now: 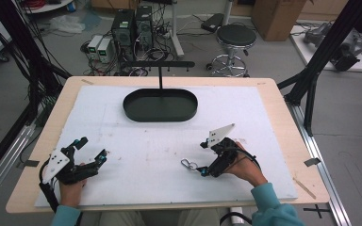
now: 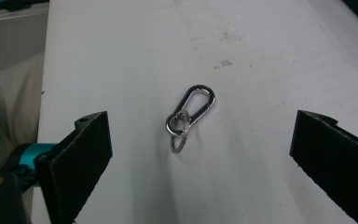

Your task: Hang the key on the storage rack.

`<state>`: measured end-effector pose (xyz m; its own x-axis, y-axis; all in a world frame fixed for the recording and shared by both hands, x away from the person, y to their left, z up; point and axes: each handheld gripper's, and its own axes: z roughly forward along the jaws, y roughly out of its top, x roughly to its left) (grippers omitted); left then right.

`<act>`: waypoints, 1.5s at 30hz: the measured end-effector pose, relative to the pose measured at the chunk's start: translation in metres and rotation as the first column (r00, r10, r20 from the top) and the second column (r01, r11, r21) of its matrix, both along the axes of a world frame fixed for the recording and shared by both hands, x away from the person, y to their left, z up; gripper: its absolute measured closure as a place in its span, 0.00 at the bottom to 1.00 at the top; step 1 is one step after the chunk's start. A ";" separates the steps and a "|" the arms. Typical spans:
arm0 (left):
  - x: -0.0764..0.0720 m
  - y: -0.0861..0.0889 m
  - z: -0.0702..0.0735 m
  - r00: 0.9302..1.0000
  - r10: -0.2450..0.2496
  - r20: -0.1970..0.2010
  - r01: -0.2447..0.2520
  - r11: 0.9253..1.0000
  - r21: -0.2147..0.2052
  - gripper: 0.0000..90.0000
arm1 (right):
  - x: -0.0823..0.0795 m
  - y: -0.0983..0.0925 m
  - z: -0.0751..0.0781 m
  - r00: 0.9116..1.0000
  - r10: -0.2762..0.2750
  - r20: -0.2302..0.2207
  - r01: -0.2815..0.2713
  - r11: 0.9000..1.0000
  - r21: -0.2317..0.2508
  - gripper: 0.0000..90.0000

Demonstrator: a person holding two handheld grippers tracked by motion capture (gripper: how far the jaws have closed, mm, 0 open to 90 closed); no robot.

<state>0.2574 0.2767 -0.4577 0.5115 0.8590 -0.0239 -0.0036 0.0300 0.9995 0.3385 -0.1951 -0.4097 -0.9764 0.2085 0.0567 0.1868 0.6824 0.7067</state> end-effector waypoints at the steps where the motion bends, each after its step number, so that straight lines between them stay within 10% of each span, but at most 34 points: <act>1: 0.000 0.000 0.000 1.000 0.000 0.000 0.000 1.000 -0.001 0.16 | 0.001 0.002 -0.001 1.000 0.001 -0.011 -0.001 1.000 -0.007 0.05; 16: 0.000 0.000 0.000 1.000 0.000 -0.001 0.000 1.000 -0.004 0.16 | 0.005 0.016 -0.012 0.994 0.085 -0.066 -0.091 0.992 -0.088 0.27; 45: 0.000 0.001 0.000 1.000 0.000 -0.004 0.000 1.000 -0.006 0.16 | 0.008 0.017 -0.014 0.990 0.079 -0.119 -0.095 0.986 -0.137 0.89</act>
